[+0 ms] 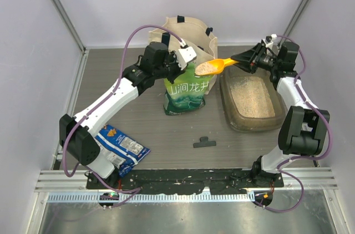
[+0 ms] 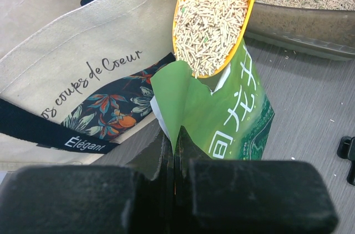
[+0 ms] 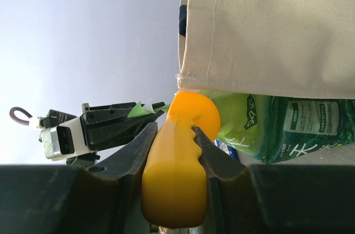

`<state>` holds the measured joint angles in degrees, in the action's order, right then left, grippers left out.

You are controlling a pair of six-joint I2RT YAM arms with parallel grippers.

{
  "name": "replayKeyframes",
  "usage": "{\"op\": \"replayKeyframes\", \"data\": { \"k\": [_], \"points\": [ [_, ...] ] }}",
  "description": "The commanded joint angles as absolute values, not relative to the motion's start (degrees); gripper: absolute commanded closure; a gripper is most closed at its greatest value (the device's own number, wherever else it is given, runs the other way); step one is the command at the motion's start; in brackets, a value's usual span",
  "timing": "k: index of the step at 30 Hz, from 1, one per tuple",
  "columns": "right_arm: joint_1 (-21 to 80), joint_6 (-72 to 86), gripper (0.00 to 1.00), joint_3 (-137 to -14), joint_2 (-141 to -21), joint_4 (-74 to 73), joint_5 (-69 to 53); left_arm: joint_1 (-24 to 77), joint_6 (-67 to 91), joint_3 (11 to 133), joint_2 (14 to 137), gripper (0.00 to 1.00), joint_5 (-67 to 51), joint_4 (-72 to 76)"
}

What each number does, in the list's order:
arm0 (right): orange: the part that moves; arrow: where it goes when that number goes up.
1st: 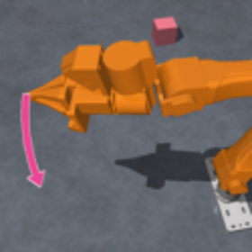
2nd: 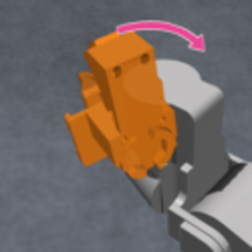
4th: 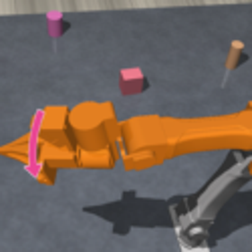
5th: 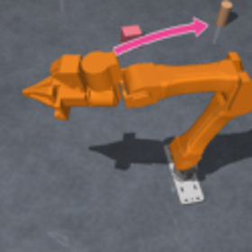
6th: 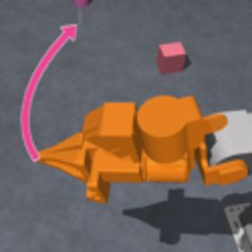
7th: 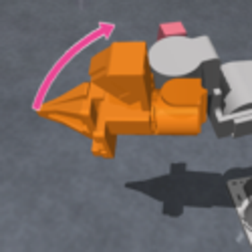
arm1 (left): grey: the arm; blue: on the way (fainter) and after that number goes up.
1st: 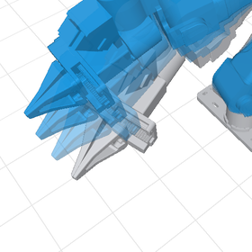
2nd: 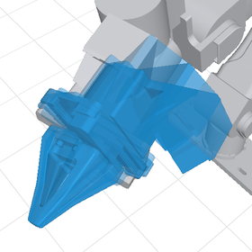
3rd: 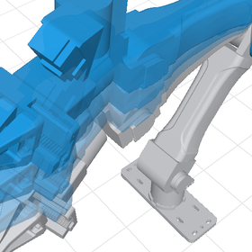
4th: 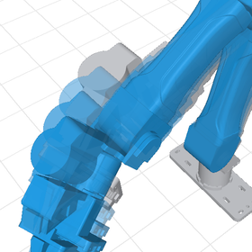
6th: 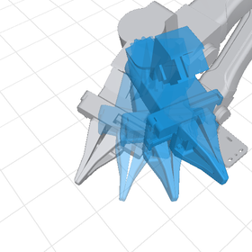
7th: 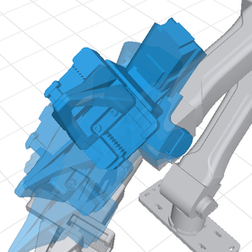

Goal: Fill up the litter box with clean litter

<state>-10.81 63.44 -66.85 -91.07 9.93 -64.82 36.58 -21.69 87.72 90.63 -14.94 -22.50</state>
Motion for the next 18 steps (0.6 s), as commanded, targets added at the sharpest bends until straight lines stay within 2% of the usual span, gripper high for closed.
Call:
{"op": "replayKeyframes", "data": {
  "k": [1, 18],
  "points": [
    [-11.86, 63.98, 0.99, -68.03, -89.91, 12.92, -65.57, 35.60, -23.47, 90.88, 85.17, 1.00, -13.97, -9.23],
    [-12.65, 69.08, 0.99, -64.34, -87.01, 18.01, -67.06, 35.60, -23.82, 91.49, 86.31, 1.00, -13.89, -9.40]
  ]
}}
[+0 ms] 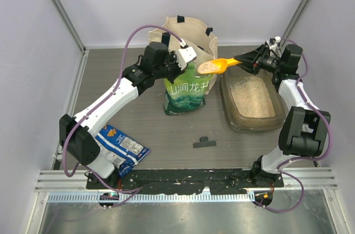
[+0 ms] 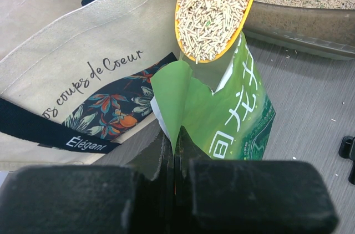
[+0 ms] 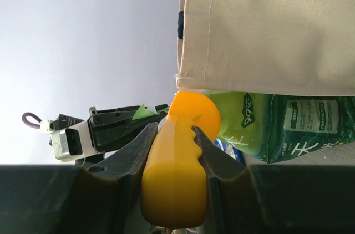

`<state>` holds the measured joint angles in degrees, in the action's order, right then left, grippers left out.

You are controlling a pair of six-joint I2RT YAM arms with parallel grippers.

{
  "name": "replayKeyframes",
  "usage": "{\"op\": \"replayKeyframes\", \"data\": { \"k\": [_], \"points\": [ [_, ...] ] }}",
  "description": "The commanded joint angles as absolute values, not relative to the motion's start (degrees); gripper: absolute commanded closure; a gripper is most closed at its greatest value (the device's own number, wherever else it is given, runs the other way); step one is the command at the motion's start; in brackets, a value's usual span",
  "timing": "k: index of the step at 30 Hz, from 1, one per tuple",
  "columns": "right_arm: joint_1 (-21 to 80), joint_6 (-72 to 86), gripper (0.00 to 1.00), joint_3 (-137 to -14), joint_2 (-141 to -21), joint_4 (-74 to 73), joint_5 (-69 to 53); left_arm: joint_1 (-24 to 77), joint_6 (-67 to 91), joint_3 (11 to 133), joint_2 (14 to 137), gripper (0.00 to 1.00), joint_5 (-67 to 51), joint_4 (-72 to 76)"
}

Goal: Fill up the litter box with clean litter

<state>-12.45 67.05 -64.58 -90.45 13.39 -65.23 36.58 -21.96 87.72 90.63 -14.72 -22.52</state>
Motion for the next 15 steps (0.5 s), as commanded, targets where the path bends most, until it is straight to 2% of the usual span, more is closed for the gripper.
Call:
{"op": "replayKeyframes", "data": {
  "k": [1, 15],
  "points": [
    [-12.66, 69.26, 0.99, -64.42, -86.92, 18.10, -67.15, 35.60, -23.99, 91.67, 86.40, 1.00, -13.97, -9.58],
    [-13.97, 70.14, 0.99, -65.04, -85.25, 18.63, -67.15, 35.60, -24.34, 92.28, 87.45, 1.00, -14.41, -9.58]
  ]
}}
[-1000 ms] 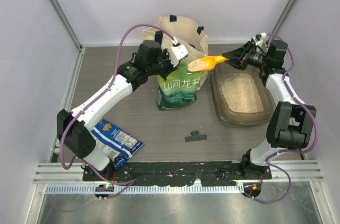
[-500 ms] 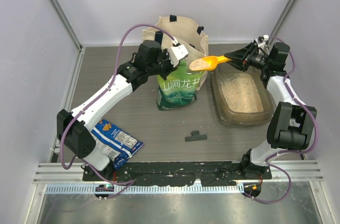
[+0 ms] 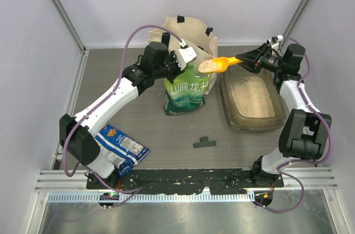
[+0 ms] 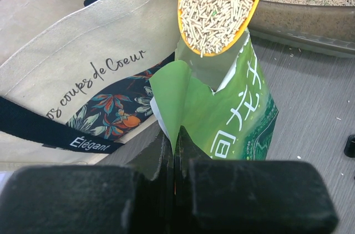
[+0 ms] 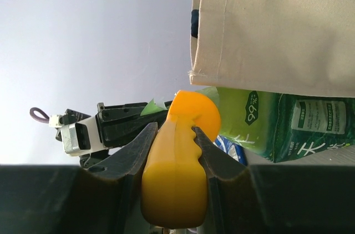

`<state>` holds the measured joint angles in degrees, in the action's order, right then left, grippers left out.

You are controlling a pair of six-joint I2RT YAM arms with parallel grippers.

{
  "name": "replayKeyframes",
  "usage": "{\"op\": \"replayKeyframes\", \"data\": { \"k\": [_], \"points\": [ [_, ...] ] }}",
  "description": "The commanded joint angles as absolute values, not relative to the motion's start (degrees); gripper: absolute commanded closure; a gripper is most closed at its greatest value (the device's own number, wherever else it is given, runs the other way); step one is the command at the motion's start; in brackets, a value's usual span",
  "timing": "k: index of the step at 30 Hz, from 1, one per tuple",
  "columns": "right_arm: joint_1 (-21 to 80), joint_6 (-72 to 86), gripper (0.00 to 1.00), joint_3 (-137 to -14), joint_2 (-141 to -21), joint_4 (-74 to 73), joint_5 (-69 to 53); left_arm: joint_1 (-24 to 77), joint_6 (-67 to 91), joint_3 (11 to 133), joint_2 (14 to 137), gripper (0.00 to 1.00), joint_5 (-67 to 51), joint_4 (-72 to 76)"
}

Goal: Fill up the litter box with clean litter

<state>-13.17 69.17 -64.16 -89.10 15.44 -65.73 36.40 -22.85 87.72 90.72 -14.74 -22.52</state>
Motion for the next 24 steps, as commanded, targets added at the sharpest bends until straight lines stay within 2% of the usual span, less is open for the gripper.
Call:
{"op": "replayKeyframes", "data": {
  "k": [1, 13, 24],
  "points": [
    [-14.15, 70.14, 0.99, -65.04, -85.08, 18.46, -67.15, 35.60, -24.35, 92.29, 87.54, 1.00, -14.50, -9.58],
    [-18.54, 70.14, 0.99, -64.86, -83.59, 18.19, -67.68, 35.60, -24.34, 92.29, 88.15, 1.00, -15.64, -10.20],
    [-29.34, 73.21, 0.99, -64.07, -84.20, 23.81, -68.38, 35.60, -24.52, 93.69, 89.38, 1.00, -16.70, -10.81]
  ]
}}
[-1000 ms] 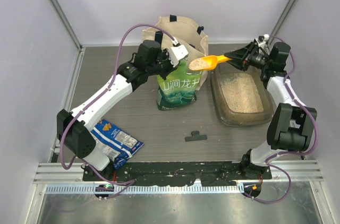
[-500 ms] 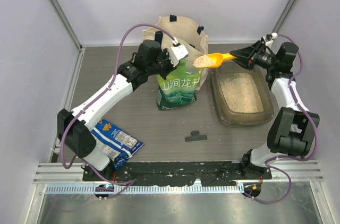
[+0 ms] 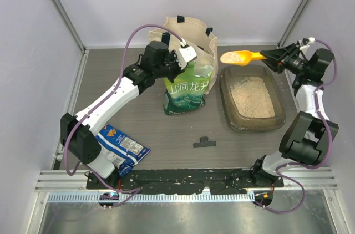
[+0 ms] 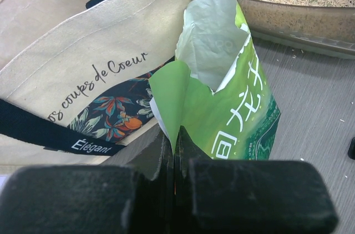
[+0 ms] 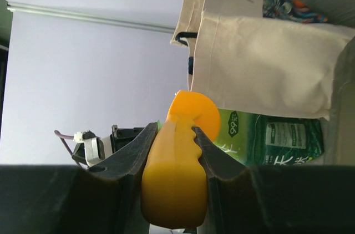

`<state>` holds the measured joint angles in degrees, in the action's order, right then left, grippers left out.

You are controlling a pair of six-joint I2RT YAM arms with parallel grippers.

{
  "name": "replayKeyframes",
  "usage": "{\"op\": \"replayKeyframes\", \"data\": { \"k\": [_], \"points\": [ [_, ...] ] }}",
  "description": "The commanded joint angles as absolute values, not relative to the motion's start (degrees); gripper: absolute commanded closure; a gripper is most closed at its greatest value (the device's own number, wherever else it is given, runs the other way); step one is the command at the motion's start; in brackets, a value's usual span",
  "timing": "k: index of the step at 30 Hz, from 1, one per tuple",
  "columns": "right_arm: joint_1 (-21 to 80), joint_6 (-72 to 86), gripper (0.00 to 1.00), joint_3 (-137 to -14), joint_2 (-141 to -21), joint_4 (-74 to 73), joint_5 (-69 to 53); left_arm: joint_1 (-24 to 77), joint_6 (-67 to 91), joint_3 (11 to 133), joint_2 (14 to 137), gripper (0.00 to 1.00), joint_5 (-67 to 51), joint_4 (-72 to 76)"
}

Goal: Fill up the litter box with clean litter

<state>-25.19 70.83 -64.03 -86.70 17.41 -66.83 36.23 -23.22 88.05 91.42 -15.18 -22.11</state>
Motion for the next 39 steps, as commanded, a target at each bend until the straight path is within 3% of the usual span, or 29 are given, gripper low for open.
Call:
{"op": "replayKeyframes", "data": {
  "k": [1, 11, 20, 30, 35, 39],
  "points": [
    [-30.40, 73.39, 0.99, -63.81, -84.37, 24.17, -68.38, 35.60, -24.52, 93.78, 89.56, 1.00, -16.79, -10.90],
    [-38.23, 71.29, 0.99, -56.96, -86.31, 28.31, -68.82, 35.68, -24.26, 93.25, 89.30, 1.00, -16.70, -11.43],
    [-40.51, 45.46, 0.99, -56.08, -80.87, 1.70, -58.12, 35.68, -24.52, 92.99, 89.03, 1.00, -16.17, -11.78],
    [-40.96, 26.56, 0.99, -54.84, -72.78, -14.05, -44.15, 35.68, -24.52, 91.14, 88.51, 1.00, -16.44, -10.64],
    [-37.71, 12.08, 0.99, -58.97, -69.35, -21.25, -36.66, 35.68, -24.52, 90.09, 87.72, 1.00, -17.05, -9.67],
    [-26.31, 0.22, 0.99, -62.31, -63.92, -23.74, -22.19, 35.68, -24.08, 89.30, 87.28, 1.00, -17.67, -8.79]
  ]
}}
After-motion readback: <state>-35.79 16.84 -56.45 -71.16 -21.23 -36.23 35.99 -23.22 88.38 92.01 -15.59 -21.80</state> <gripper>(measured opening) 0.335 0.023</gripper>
